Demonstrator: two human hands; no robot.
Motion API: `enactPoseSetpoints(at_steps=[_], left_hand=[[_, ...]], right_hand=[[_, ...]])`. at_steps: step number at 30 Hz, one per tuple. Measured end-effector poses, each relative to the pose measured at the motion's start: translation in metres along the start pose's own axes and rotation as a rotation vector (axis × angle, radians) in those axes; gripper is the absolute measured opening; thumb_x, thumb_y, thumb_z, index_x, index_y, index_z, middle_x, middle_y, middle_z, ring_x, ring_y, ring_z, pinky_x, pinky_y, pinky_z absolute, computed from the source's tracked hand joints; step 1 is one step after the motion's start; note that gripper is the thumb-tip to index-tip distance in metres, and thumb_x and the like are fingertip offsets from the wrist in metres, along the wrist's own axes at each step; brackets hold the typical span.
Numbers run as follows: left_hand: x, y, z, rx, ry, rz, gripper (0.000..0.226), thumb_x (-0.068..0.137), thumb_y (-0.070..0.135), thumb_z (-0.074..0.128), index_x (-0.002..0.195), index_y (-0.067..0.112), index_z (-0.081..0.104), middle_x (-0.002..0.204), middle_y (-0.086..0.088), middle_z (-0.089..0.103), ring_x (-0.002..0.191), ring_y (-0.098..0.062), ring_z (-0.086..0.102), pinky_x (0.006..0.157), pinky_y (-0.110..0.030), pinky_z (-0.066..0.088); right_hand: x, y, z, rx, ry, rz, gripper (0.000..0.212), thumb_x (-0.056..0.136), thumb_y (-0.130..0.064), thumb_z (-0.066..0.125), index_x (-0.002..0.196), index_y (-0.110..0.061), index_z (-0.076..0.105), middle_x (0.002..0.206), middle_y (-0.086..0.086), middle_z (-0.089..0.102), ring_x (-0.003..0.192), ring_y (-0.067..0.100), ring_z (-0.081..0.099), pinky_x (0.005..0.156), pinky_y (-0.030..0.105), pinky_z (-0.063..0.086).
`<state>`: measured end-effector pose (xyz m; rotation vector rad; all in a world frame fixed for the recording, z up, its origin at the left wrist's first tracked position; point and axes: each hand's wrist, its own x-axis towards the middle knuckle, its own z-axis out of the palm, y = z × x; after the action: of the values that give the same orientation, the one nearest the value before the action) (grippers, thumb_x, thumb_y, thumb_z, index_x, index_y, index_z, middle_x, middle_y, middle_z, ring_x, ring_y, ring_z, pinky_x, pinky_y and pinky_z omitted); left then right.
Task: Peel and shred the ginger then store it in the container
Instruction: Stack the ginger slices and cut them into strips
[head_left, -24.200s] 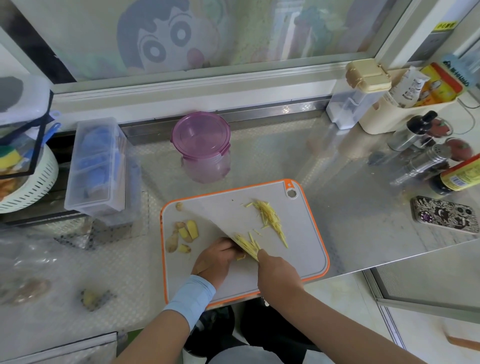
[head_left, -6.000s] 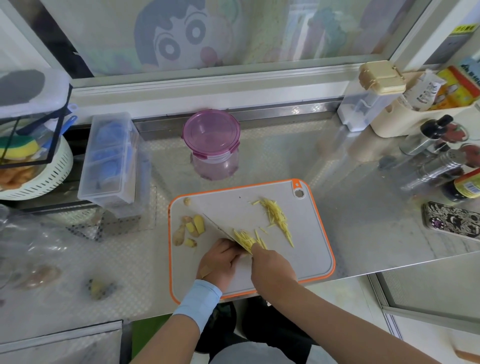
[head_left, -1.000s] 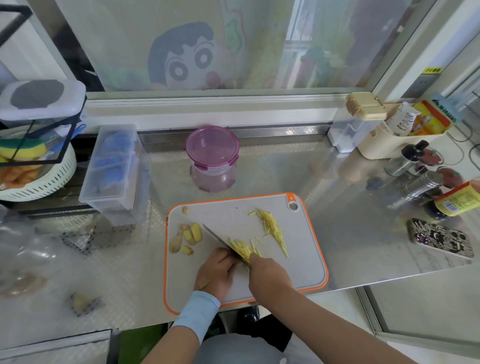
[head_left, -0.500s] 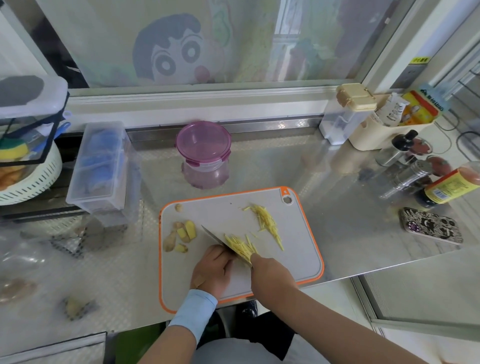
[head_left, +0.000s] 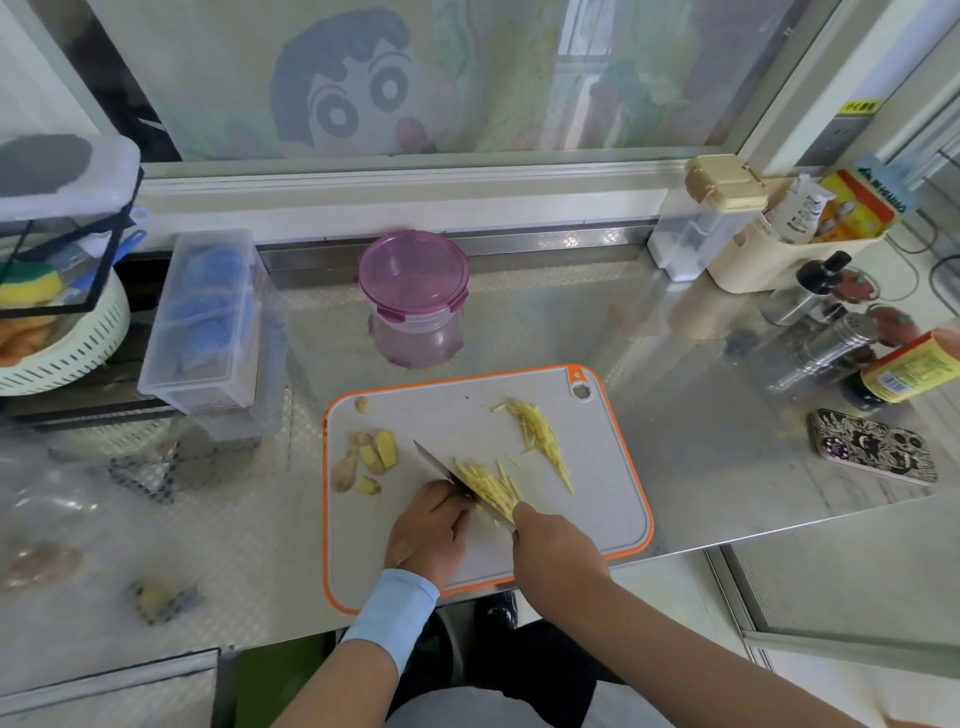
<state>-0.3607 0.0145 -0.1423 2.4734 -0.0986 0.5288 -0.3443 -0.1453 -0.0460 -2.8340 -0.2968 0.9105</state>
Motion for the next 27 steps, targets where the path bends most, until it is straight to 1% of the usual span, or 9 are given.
enactPoseSetpoints(at_steps=[3, 5, 7, 11, 16, 19, 21, 24, 27], left_hand=[[-0.001, -0.001, 0.001, -0.013, -0.007, -0.005, 0.024, 0.084, 0.018, 0.051, 0.078, 0.014, 0.073, 0.088, 0.002, 0.067, 0.095, -0.012, 0.054, 0.078, -0.016, 0.042], [-0.001, 0.000, 0.001, -0.033, -0.023, -0.004, 0.023, 0.085, 0.017, 0.052, 0.080, 0.015, 0.073, 0.090, 0.004, 0.067, 0.096, -0.012, 0.055, 0.078, -0.014, 0.042], [-0.001, -0.001, 0.001, -0.035, -0.034, -0.012, 0.021, 0.085, 0.017, 0.052, 0.080, 0.016, 0.073, 0.090, 0.005, 0.067, 0.097, -0.012, 0.055, 0.075, -0.016, 0.044], [-0.002, -0.001, -0.001, -0.038, -0.045, -0.030, 0.022, 0.084, 0.018, 0.051, 0.079, 0.017, 0.073, 0.089, 0.005, 0.067, 0.096, -0.011, 0.054, 0.073, -0.018, 0.044], [-0.001, 0.001, -0.004, -0.040, -0.056, -0.020, 0.020, 0.084, 0.017, 0.053, 0.080, 0.016, 0.073, 0.091, 0.004, 0.066, 0.097, -0.012, 0.055, 0.073, -0.017, 0.045], [-0.002, -0.002, -0.001, -0.035, -0.072, -0.017, 0.020, 0.084, 0.016, 0.053, 0.079, 0.015, 0.072, 0.090, 0.004, 0.065, 0.096, -0.014, 0.056, 0.071, -0.022, 0.048], [-0.002, -0.002, 0.000, -0.043, -0.084, -0.025, 0.021, 0.084, 0.017, 0.052, 0.080, 0.016, 0.072, 0.091, 0.005, 0.065, 0.097, -0.013, 0.056, 0.071, -0.023, 0.049], [-0.001, 0.001, -0.003, -0.063, -0.083, -0.030, 0.020, 0.084, 0.016, 0.053, 0.083, 0.017, 0.073, 0.093, 0.007, 0.065, 0.098, -0.013, 0.057, 0.069, -0.021, 0.049], [0.000, 0.001, -0.004, -0.061, -0.081, 0.007, 0.019, 0.085, 0.013, 0.054, 0.085, 0.015, 0.073, 0.093, 0.004, 0.066, 0.098, -0.014, 0.056, 0.075, -0.021, 0.048]], right_hand=[[0.000, 0.000, 0.001, -0.034, -0.029, 0.005, 0.020, 0.093, -0.003, 0.047, 0.100, -0.019, 0.037, 0.079, -0.001, 0.046, 0.065, 0.017, 0.048, 0.056, 0.030, 0.045], [0.007, -0.004, 0.000, -0.060, -0.034, -0.004, 0.020, 0.093, -0.004, 0.047, 0.109, -0.015, 0.042, 0.084, -0.002, 0.044, 0.068, 0.018, 0.047, 0.059, 0.030, 0.044], [0.013, -0.010, -0.001, -0.035, -0.023, -0.005, 0.022, 0.096, -0.007, 0.046, 0.115, -0.016, 0.043, 0.088, 0.001, 0.050, 0.076, 0.022, 0.052, 0.062, 0.028, 0.041], [0.019, -0.020, -0.002, -0.019, -0.015, -0.001, 0.023, 0.096, -0.008, 0.047, 0.117, -0.016, 0.044, 0.101, 0.007, 0.059, 0.083, 0.025, 0.053, 0.067, 0.028, 0.043], [0.013, -0.014, -0.006, 0.009, -0.010, -0.010, 0.020, 0.095, -0.007, 0.046, 0.112, -0.019, 0.044, 0.083, 0.000, 0.048, 0.074, 0.023, 0.051, 0.062, 0.029, 0.043], [0.004, -0.007, -0.004, 0.011, 0.009, -0.016, 0.014, 0.097, -0.009, 0.045, 0.101, -0.020, 0.038, 0.073, -0.003, 0.043, 0.061, 0.014, 0.044, 0.049, 0.025, 0.034], [0.000, -0.004, -0.001, 0.021, 0.009, -0.003, 0.013, 0.097, -0.009, 0.044, 0.101, -0.020, 0.038, 0.073, -0.002, 0.044, 0.059, 0.013, 0.042, 0.046, 0.025, 0.031], [0.003, -0.006, -0.003, -0.005, -0.012, 0.012, 0.020, 0.096, -0.007, 0.046, 0.113, -0.016, 0.043, 0.080, 0.001, 0.048, 0.068, 0.020, 0.049, 0.055, 0.028, 0.040], [0.010, -0.014, -0.006, 0.013, -0.024, 0.011, 0.021, 0.096, -0.009, 0.046, 0.116, -0.015, 0.044, 0.088, 0.004, 0.053, 0.077, 0.024, 0.054, 0.063, 0.030, 0.042]])
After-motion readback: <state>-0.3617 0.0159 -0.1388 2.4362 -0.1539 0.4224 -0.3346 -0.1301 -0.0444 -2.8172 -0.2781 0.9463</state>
